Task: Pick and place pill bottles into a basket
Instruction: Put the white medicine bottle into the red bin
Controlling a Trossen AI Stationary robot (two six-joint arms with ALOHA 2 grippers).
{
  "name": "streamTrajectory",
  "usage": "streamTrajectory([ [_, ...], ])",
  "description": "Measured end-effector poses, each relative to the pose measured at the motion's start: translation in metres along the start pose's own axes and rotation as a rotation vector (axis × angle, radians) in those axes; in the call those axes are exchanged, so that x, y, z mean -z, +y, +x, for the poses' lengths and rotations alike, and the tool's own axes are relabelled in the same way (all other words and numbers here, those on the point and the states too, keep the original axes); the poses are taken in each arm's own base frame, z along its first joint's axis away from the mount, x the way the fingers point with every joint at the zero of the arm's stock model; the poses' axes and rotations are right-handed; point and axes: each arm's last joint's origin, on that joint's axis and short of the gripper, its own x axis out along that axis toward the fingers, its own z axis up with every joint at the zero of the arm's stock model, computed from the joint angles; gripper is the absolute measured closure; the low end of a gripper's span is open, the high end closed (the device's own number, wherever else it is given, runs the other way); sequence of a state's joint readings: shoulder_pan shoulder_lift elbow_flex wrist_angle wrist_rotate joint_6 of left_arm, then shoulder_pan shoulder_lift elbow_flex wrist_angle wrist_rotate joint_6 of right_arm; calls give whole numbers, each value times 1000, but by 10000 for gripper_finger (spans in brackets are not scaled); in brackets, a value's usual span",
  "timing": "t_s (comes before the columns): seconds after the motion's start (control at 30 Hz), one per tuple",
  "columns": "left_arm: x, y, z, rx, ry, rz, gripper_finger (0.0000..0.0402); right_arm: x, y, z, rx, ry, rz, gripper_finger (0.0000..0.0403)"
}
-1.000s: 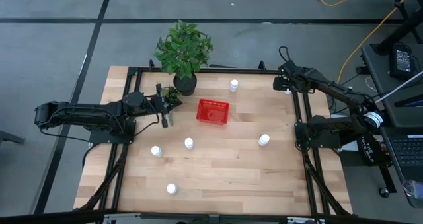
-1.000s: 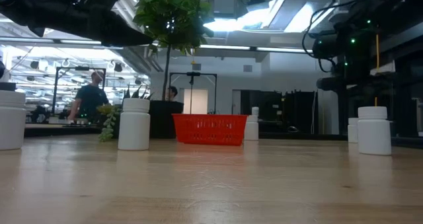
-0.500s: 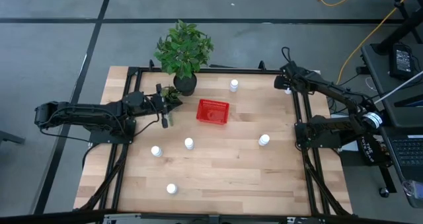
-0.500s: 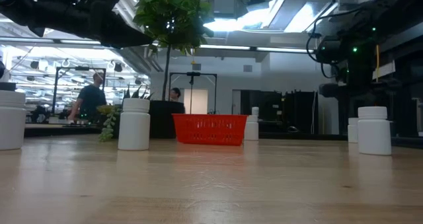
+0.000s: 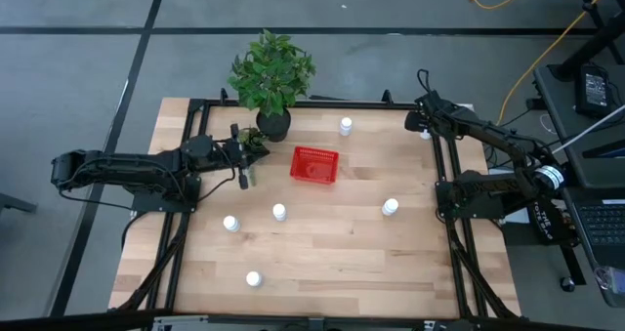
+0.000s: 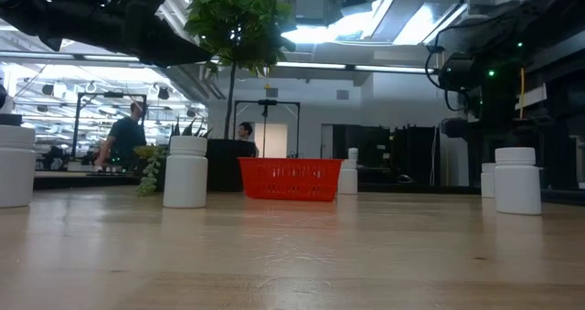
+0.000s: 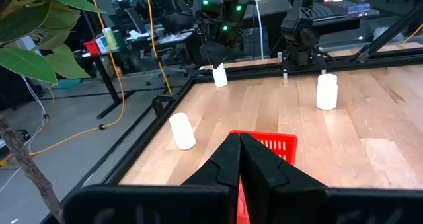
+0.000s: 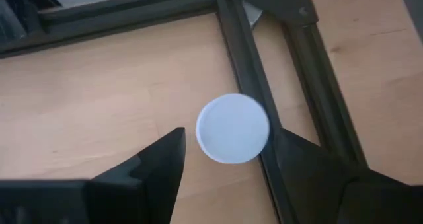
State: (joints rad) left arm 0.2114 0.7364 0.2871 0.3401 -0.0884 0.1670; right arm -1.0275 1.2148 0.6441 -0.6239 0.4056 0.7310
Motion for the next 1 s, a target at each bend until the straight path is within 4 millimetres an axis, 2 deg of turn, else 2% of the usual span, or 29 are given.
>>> streamTrajectory([
  [0.33, 0, 0, 0, 0, 0, 0, 396, 4, 3, 19, 74, 53, -9, 169],
  [1.0, 0, 0, 0, 0, 0, 3, 396, 3, 3, 15, 45, 52, 1, 169],
])
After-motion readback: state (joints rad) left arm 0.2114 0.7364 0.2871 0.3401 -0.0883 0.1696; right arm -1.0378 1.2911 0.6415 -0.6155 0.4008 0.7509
